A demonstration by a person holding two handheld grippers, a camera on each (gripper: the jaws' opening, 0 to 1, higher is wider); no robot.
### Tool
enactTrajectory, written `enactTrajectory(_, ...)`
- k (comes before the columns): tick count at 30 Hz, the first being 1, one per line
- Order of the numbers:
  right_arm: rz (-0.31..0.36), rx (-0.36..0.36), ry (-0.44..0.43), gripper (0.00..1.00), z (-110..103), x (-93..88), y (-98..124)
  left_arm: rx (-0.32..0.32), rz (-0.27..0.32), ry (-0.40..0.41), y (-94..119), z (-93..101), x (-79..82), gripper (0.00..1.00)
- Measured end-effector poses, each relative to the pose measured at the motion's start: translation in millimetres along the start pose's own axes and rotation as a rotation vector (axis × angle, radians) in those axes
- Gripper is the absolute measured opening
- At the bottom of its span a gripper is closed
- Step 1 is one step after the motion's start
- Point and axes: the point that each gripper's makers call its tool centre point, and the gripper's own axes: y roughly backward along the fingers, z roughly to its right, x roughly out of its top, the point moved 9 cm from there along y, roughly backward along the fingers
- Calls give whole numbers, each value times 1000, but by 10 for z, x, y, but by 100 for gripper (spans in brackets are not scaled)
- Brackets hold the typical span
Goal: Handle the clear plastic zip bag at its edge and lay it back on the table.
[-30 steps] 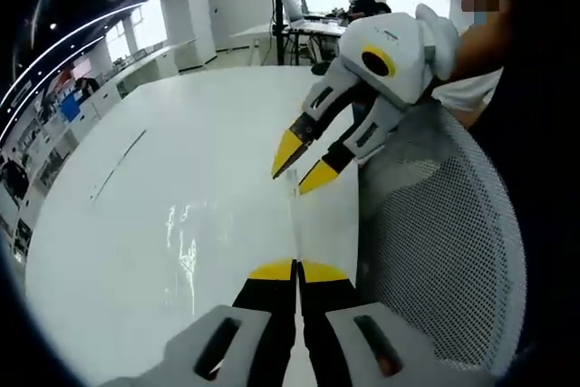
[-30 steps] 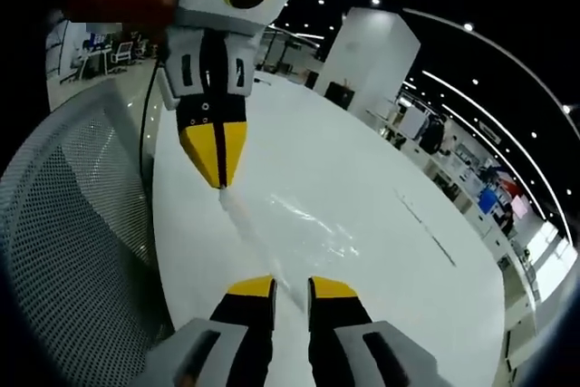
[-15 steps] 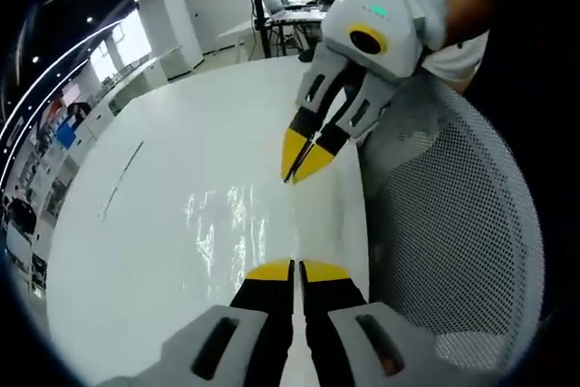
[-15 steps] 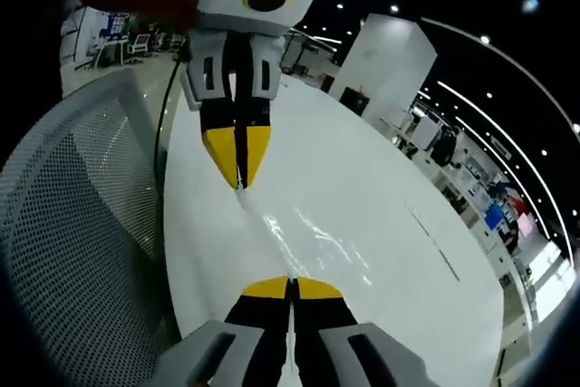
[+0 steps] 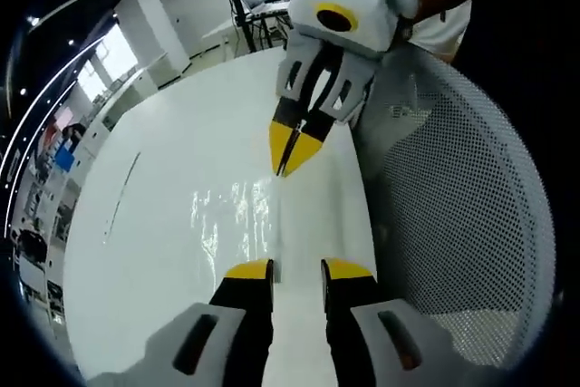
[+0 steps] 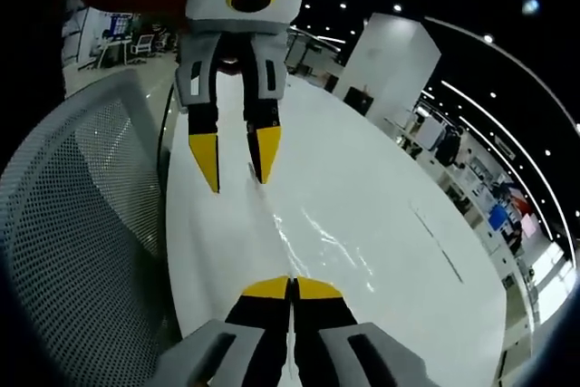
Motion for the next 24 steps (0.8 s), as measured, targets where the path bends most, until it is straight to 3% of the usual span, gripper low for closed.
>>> enactTrajectory(2,8,1,-1,0,-3,12,3,12,-1,-3,-24,-17,-8,18)
enactTrajectory(11,12,18,-3,0,3,32,21,40,-17,-27,-98,-70,-9,0)
enactTrajectory(17,8,25,-26,0,6,34,25,44,-34,-45,-120,-104,-10,0)
enactTrajectory(24,49,43,-26,5,-52,185,-20,30,-51,-61,-149,-101,4,0)
